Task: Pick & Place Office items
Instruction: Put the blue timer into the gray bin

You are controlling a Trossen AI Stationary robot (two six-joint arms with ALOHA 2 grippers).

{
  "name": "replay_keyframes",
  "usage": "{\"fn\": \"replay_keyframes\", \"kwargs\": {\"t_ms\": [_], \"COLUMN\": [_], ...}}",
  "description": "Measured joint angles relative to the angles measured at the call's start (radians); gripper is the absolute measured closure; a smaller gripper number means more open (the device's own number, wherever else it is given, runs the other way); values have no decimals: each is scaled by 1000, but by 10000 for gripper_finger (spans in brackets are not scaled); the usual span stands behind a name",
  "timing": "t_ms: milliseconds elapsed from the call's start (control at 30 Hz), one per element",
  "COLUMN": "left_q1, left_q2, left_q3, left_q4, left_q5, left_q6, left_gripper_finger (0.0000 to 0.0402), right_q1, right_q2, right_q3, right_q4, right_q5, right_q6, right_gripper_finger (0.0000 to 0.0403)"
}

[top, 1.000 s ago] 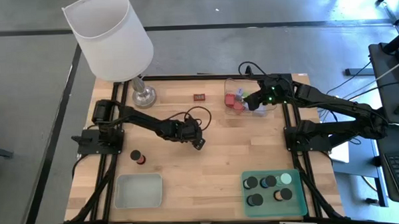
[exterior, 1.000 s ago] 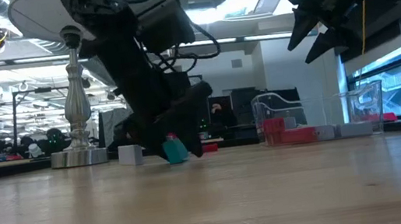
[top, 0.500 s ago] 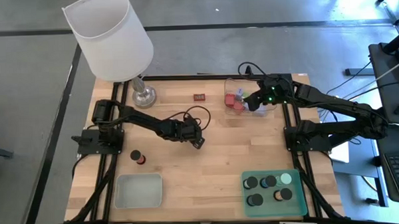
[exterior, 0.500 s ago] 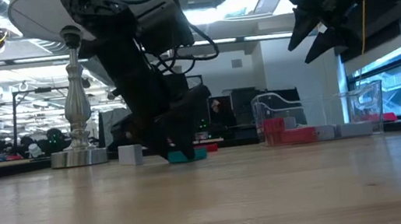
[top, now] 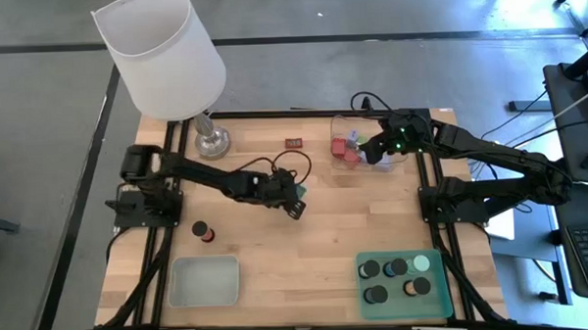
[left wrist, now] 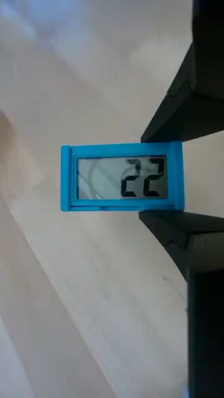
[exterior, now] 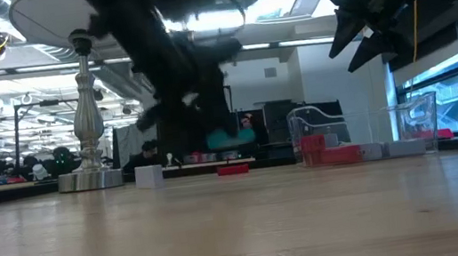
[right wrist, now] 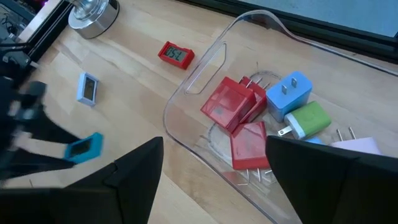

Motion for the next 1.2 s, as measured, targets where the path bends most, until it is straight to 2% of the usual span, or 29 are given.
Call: {"fn": "replay_keyframes", "kwargs": {"t_ms": [167, 300, 433, 567, 733, 833, 1067, 1200], "left_q1": [-85, -204, -357, -531, -709, -765, -783, -779], "left_q2": [-149, -269, -384, -452, -426, -380, -263, -199], "left_q3": [-1, 0, 0, 1, -13, -34, -37, -37], "left_q4": [-51, -136, -221, -261, -337, -368, -501, -495], "left_q5": [73, 160, 301, 330, 352, 406, 414, 404], "left_q6": [-1, -53, -216, -429, -697, -783, -817, -780], "left_gripper_finger": [252, 252, 252, 250, 247, 248, 247, 247], "right_q1": [0, 0, 0, 0, 0, 0, 0, 0], "right_q2": [0, 0, 0, 0, 1, 1, 1, 1], "right_q3": [0, 0, 0, 0, 0, 0, 0, 0], "right_q4": [0, 6, 7, 8, 16, 26, 71, 82], "right_q5": [0, 5, 8, 8, 8, 12, 34, 34], "right_q6": [-23, -24, -25, -25, -25, -25, -23, -23], "right_gripper_finger": [117, 117, 117, 117, 117, 117, 117, 117]}}
